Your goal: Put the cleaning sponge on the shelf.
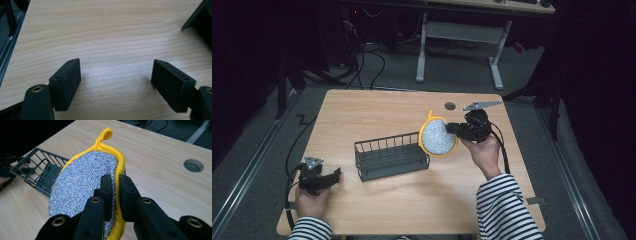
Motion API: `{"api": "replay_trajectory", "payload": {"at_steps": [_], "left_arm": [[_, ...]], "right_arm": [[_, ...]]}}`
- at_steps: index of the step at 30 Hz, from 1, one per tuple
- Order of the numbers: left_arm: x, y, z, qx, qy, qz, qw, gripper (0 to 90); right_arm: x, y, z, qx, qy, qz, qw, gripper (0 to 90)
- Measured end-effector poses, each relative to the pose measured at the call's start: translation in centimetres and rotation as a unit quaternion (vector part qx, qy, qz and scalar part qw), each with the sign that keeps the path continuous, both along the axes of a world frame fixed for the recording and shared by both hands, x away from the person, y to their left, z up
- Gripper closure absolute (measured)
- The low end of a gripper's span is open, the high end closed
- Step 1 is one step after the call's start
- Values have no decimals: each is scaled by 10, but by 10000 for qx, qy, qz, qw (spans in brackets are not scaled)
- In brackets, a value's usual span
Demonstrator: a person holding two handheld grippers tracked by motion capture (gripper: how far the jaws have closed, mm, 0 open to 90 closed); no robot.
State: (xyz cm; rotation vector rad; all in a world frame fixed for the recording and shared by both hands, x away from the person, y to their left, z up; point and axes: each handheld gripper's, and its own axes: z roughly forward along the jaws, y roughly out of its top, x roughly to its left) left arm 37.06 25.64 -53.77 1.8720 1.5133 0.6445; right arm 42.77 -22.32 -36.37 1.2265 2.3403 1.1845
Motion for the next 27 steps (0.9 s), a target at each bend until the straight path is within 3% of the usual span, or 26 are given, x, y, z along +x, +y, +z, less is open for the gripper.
{"api": "replay_trajectory", "payload": {"at_steps": [15,27], "left_arm": [[0,0,0,0,-3,-7,10000,242],[0,0,0,-4,-1,-14,10000,242]], "right_arm": [[16,29,1,30,-22,131,9999,823],[30,55,-7,9,82,272,9996,823]]}}
